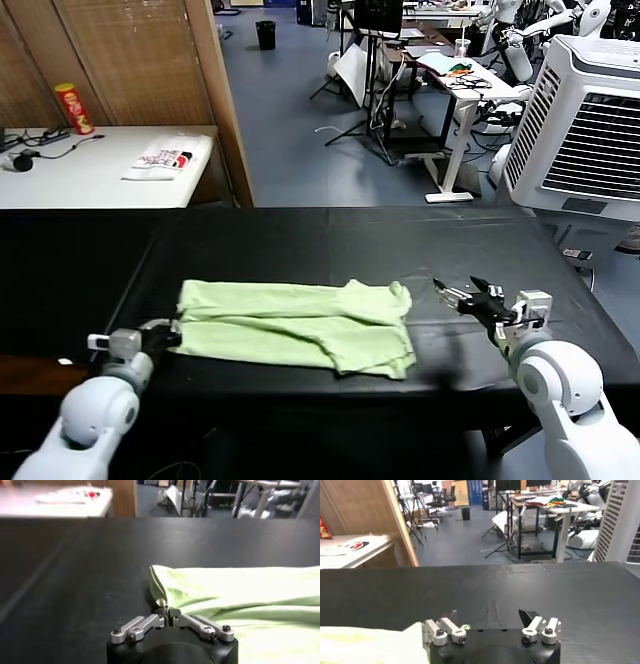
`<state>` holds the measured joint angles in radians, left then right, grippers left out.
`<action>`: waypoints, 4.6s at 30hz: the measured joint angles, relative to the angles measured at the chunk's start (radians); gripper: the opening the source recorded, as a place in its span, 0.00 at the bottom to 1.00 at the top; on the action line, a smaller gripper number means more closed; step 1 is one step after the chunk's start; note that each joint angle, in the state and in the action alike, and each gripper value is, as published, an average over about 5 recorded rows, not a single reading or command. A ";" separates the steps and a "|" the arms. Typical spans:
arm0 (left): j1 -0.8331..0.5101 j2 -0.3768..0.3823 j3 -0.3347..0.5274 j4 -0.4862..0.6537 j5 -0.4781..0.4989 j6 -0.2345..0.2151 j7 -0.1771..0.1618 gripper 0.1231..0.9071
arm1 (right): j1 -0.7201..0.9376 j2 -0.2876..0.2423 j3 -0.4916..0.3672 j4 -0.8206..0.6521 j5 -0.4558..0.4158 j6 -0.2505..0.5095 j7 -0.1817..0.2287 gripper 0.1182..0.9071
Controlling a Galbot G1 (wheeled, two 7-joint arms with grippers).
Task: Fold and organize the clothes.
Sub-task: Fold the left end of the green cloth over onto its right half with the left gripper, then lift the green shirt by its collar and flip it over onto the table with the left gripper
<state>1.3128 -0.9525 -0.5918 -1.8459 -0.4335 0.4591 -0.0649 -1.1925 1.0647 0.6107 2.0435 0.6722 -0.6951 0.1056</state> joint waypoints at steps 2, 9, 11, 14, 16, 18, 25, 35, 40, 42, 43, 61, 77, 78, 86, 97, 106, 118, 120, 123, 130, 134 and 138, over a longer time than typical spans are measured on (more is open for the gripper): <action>-0.003 0.050 -0.019 0.020 0.003 -0.012 0.000 0.05 | -0.002 0.004 0.003 0.000 -0.001 0.003 -0.001 0.86; 0.009 0.213 -0.073 0.069 0.010 -0.024 -0.013 0.05 | -0.016 0.016 0.006 0.001 -0.017 0.015 -0.007 0.86; 0.016 0.228 -0.077 0.063 0.005 -0.013 -0.026 0.05 | -0.021 0.021 0.006 0.002 -0.027 0.018 -0.009 0.86; 0.028 0.224 -0.073 0.026 -0.023 0.018 -0.054 0.05 | -0.029 0.028 0.005 0.007 -0.041 0.021 -0.011 0.86; 0.033 0.208 -0.064 -0.020 -0.059 0.047 -0.078 0.05 | -0.035 0.031 0.007 0.012 -0.049 0.022 -0.010 0.86; 0.033 0.181 -0.050 -0.081 -0.102 0.077 -0.103 0.05 | -0.044 0.033 0.011 0.018 -0.055 0.023 -0.010 0.86; 0.003 0.048 0.042 -0.278 -0.218 0.152 -0.161 0.05 | -0.074 0.035 0.033 0.036 -0.069 0.025 -0.008 0.86; -0.062 -0.089 0.211 -0.351 -0.266 0.182 -0.194 0.05 | -0.111 0.050 0.050 0.050 -0.088 0.029 -0.007 0.86; -0.081 -0.136 0.266 -0.347 -0.248 0.186 -0.197 0.05 | -0.115 0.054 0.047 0.050 -0.096 0.030 -0.008 0.86; -0.085 -0.153 0.285 -0.343 -0.241 0.188 -0.198 0.05 | -0.114 0.055 0.044 0.049 -0.098 0.030 -0.008 0.86; -0.087 -0.161 0.294 -0.341 -0.239 0.189 -0.200 0.05 | -0.114 0.056 0.042 0.048 -0.100 0.030 -0.008 0.86; -0.111 -0.263 0.380 -0.281 -0.197 0.194 -0.217 0.05 | -0.090 0.065 0.000 0.019 -0.120 0.030 -0.014 0.86; -0.101 -0.287 0.355 -0.320 -0.205 0.100 -0.140 0.84 | -0.002 0.042 -0.155 -0.015 -0.120 0.104 -0.144 0.86; -0.095 -0.271 0.341 -0.324 -0.194 0.095 -0.138 0.85 | 0.010 0.043 -0.176 -0.019 -0.123 0.111 -0.151 0.86; -0.027 -0.195 0.233 -0.326 -0.112 0.069 -0.138 0.86 | 0.165 0.077 -0.370 -0.104 -0.165 0.135 -0.167 0.86; 0.042 -0.207 0.177 -0.303 -0.061 0.052 -0.140 0.86 | 0.296 0.163 -0.519 -0.288 -0.202 0.159 -0.182 0.73; 0.047 -0.200 0.153 -0.295 -0.066 0.042 -0.136 0.86 | 0.289 0.225 -0.516 -0.361 -0.262 0.197 -0.181 0.26; -0.014 -0.195 0.108 -0.192 -0.182 -0.029 -0.059 0.86 | 0.254 0.203 -0.480 -0.312 -0.271 0.229 -0.201 0.43; -0.032 -0.194 0.097 -0.159 -0.227 -0.035 -0.036 0.86 | 0.243 0.188 -0.463 -0.282 -0.244 0.229 -0.200 0.58; -0.059 -0.186 0.078 -0.104 -0.314 -0.035 -0.007 0.86 | 0.219 0.157 -0.433 -0.222 -0.200 0.229 -0.192 0.76; -0.097 -0.167 0.039 0.009 -0.519 -0.033 0.029 0.86 | 0.132 0.104 -0.364 -0.079 -0.151 0.222 -0.176 0.86; -0.104 -0.159 0.033 0.051 -0.617 -0.023 0.037 0.86 | 0.084 0.102 -0.341 -0.025 -0.152 0.220 -0.174 0.86; -0.106 -0.159 0.032 0.076 -0.686 -0.007 0.039 0.86 | 0.060 0.102 -0.329 0.001 -0.152 0.217 -0.173 0.86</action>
<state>1.2065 -1.1115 -0.5601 -1.7694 -1.1192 0.4524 -0.0259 -1.1324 1.1666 0.2818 2.0450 0.5201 -0.4781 -0.0672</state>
